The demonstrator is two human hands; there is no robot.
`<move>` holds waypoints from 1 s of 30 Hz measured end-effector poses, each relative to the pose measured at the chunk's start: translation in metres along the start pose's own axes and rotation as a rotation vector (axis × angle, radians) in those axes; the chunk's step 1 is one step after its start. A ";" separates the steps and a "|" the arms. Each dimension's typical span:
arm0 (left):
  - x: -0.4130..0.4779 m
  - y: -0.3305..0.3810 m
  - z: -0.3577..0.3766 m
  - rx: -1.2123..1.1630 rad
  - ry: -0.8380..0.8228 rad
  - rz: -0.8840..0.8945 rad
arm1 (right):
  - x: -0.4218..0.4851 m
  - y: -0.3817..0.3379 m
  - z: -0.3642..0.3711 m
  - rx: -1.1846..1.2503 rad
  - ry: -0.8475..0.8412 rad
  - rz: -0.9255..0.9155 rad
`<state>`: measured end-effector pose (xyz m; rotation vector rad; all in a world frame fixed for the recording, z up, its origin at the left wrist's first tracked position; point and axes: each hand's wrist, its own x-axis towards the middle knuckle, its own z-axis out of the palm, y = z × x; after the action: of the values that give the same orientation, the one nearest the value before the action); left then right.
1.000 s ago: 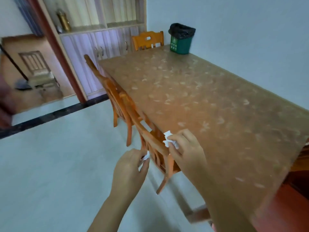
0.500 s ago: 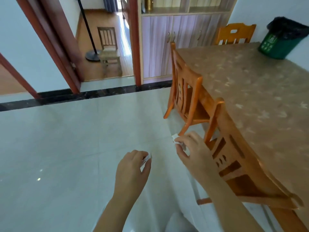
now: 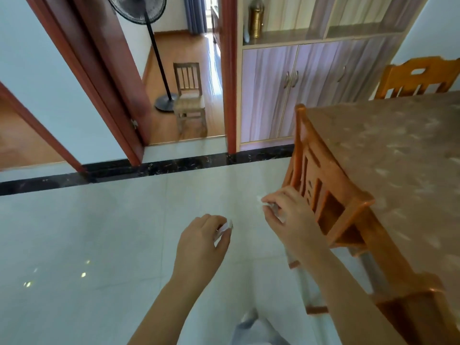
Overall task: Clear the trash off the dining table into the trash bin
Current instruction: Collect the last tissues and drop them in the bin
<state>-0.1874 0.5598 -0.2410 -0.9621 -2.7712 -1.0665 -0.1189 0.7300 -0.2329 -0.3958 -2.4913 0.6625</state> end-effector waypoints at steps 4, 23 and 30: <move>0.083 -0.007 0.013 -0.023 -0.011 -0.007 | 0.067 0.027 0.011 0.022 0.010 0.049; 0.542 -0.110 0.066 -0.146 -0.129 0.147 | 0.477 0.127 0.145 0.017 0.121 0.212; 0.678 -0.100 0.132 -0.094 -0.243 0.307 | 0.562 0.229 0.155 -0.037 0.211 0.386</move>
<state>-0.7664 0.9498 -0.2473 -1.5652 -2.6402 -1.1018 -0.6330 1.0884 -0.2360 -0.9259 -2.2466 0.6812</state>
